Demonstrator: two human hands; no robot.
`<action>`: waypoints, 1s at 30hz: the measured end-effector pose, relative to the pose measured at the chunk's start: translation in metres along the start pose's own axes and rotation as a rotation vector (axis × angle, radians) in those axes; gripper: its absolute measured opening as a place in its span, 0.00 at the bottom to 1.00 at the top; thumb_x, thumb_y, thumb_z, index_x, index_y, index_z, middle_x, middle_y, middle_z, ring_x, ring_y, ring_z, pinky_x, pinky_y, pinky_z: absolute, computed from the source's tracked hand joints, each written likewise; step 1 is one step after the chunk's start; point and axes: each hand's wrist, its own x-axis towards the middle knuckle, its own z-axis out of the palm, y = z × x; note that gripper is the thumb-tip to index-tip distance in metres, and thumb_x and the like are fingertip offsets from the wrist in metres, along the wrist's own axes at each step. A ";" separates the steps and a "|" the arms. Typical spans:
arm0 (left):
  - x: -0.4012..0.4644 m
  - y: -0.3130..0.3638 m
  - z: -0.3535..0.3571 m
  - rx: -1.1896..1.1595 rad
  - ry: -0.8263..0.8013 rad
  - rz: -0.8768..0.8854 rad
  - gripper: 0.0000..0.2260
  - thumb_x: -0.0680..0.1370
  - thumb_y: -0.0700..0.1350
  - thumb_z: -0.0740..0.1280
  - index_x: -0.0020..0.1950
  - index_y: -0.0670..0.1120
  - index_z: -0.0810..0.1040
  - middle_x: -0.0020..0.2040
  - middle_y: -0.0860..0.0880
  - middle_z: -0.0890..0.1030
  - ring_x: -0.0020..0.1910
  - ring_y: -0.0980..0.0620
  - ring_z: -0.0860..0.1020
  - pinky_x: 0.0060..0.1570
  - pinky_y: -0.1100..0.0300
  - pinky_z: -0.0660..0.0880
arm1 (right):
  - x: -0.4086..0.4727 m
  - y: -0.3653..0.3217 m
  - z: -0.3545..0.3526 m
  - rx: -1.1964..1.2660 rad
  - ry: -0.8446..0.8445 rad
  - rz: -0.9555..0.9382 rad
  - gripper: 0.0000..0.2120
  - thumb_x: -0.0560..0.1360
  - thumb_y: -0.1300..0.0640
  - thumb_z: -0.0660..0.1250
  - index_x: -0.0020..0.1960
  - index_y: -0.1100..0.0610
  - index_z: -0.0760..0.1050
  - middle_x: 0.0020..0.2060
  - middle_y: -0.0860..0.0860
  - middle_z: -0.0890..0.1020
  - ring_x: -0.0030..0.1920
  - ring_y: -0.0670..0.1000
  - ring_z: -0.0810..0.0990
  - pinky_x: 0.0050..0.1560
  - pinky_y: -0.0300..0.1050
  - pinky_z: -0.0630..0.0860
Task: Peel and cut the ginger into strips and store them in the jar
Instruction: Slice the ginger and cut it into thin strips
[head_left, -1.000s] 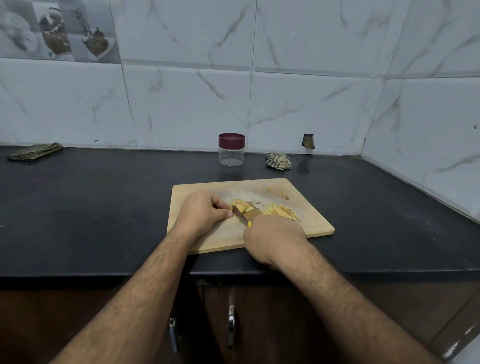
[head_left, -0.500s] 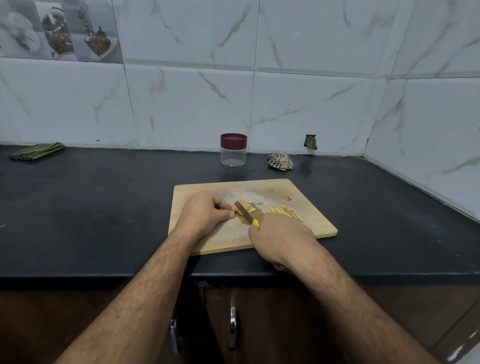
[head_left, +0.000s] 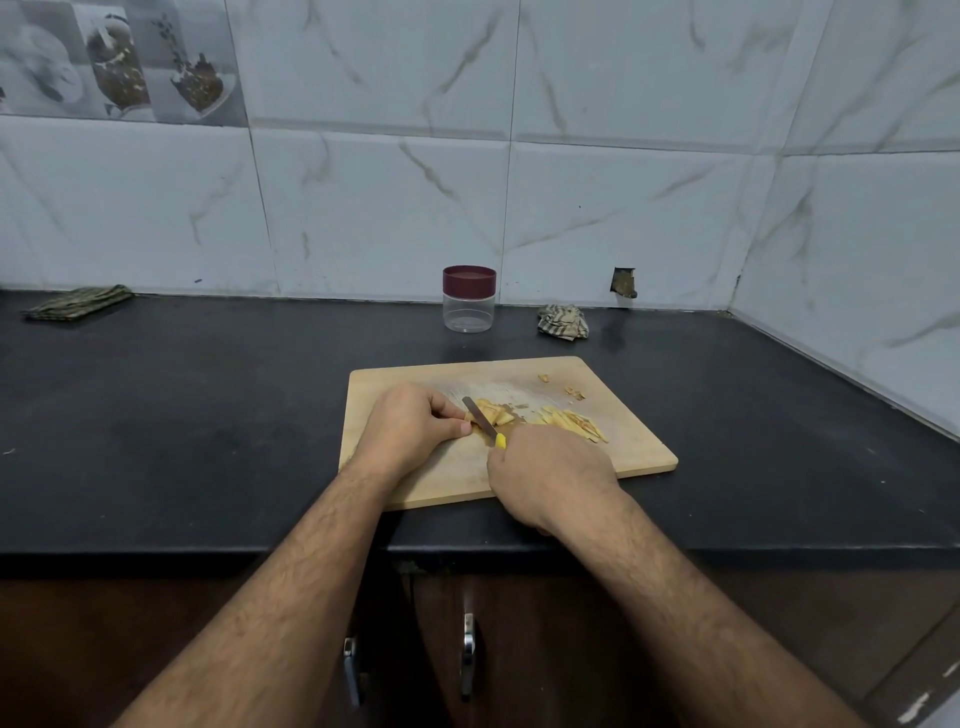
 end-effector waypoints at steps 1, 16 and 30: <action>0.000 0.000 0.000 0.001 0.000 0.000 0.03 0.71 0.44 0.77 0.43 0.48 0.87 0.42 0.56 0.85 0.44 0.60 0.80 0.46 0.63 0.75 | 0.000 0.000 0.000 0.001 0.005 -0.001 0.16 0.83 0.52 0.54 0.65 0.55 0.73 0.60 0.53 0.78 0.59 0.55 0.77 0.49 0.48 0.69; 0.000 0.000 0.000 -0.001 0.011 -0.018 0.03 0.70 0.45 0.78 0.40 0.49 0.86 0.40 0.56 0.85 0.44 0.58 0.81 0.47 0.59 0.77 | 0.007 -0.008 0.010 -0.052 -0.005 0.019 0.14 0.82 0.55 0.56 0.65 0.56 0.73 0.60 0.53 0.78 0.59 0.54 0.77 0.48 0.47 0.69; 0.003 0.000 0.000 0.019 -0.023 -0.006 0.01 0.72 0.44 0.77 0.40 0.49 0.86 0.37 0.60 0.83 0.42 0.62 0.79 0.40 0.69 0.71 | 0.011 -0.001 0.010 -0.071 -0.004 0.002 0.14 0.83 0.54 0.56 0.65 0.56 0.73 0.60 0.53 0.78 0.59 0.54 0.77 0.49 0.48 0.69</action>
